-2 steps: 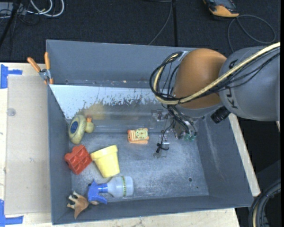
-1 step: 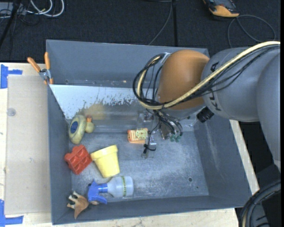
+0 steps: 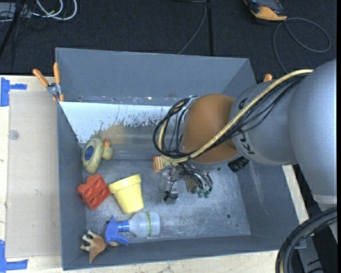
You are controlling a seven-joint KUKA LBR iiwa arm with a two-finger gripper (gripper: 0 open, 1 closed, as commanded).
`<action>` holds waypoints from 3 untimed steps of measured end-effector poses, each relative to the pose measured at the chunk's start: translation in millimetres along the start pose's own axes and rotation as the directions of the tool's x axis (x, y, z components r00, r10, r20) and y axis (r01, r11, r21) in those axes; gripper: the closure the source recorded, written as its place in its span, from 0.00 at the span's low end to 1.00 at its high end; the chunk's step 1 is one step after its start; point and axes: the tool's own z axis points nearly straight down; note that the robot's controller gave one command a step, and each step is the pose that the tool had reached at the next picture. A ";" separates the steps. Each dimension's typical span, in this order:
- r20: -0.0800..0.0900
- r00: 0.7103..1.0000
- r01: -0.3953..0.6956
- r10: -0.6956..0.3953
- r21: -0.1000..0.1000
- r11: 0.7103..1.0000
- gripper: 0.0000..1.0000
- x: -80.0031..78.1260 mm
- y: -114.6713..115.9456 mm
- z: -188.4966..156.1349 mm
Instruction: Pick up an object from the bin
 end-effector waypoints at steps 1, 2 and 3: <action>0.000 1.000 -0.001 0.001 0.000 1.000 0.00 0.0 -0.1 0.0; 0.000 1.000 -0.002 0.002 0.000 1.000 0.00 0.0 -0.1 0.0; -0.001 0.998 -0.059 0.059 0.004 0.998 0.00 8.1 32.6 -19.3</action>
Offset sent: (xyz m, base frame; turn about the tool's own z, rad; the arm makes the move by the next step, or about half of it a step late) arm 0.0000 0.0000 0.0000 0.0000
